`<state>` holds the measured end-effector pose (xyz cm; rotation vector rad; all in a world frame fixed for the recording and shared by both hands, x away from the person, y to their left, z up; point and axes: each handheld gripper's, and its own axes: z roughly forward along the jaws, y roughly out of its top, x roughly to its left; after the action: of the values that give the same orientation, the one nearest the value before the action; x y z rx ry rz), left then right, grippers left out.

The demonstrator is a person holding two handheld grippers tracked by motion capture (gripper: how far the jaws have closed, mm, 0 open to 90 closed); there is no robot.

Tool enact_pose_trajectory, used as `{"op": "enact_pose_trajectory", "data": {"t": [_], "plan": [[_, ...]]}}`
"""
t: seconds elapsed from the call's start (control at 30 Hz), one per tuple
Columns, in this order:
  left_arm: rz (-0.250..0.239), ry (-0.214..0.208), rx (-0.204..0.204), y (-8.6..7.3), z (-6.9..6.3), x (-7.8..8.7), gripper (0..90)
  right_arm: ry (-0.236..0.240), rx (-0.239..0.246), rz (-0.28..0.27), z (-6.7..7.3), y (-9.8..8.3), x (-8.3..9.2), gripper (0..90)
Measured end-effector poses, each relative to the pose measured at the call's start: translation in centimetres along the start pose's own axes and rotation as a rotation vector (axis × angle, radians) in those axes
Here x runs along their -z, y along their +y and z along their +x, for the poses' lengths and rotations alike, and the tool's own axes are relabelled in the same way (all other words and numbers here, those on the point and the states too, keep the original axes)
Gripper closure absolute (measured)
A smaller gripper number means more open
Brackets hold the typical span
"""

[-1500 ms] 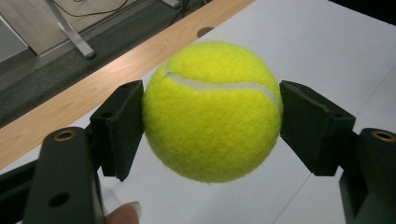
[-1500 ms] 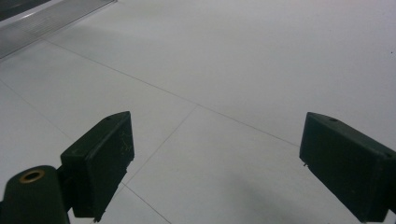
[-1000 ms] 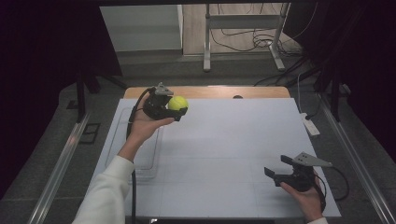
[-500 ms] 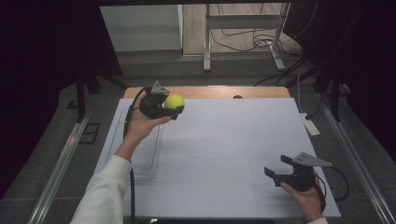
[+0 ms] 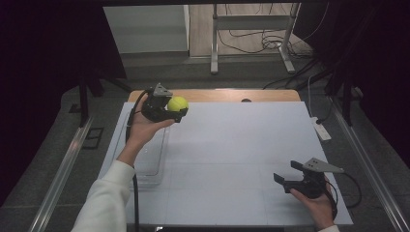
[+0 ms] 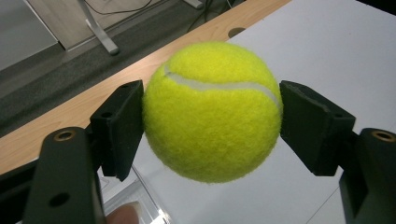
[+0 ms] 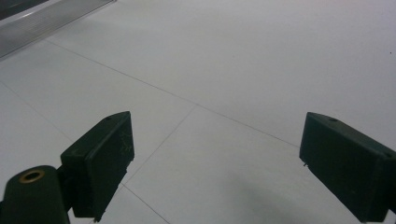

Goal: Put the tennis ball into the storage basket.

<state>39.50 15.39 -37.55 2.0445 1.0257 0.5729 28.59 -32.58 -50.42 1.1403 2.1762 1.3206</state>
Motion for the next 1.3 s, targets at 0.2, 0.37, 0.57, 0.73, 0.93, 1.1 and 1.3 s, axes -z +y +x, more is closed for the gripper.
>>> {"op": "enact_pose_trajectory", "data": {"t": [0.2,0.37,0.57,0.73,0.93,1.1,1.3], "plan": [[-0.004,0.009,0.005,0.0,0.3,0.2,27.0,-0.001,0.000,0.000,0.0,0.0,0.0,10.2],[-0.004,0.023,0.004,0.0,0.6,0.5,27.0,-0.001,0.000,0.000,0.0,0.0,0.0,10.2],[-0.009,0.036,0.017,-0.1,1.1,0.8,27.0,-0.001,0.000,0.000,0.0,0.0,0.0,10.2],[-0.013,0.050,0.024,-0.1,1.5,1.1,27.0,-0.001,0.001,0.000,0.0,0.0,0.0,10.2],[-0.015,0.063,0.033,-0.2,2.0,1.3,27.0,-0.002,-0.001,0.000,0.0,0.0,-0.1,10.2],[-0.016,0.073,0.039,-0.4,2.3,1.4,27.0,-0.003,-0.002,-0.001,0.0,0.0,0.0,10.2],[-0.018,0.081,0.043,-0.4,2.5,1.5,27.0,-0.002,-0.001,0.000,0.0,0.0,0.0,10.2]]}}
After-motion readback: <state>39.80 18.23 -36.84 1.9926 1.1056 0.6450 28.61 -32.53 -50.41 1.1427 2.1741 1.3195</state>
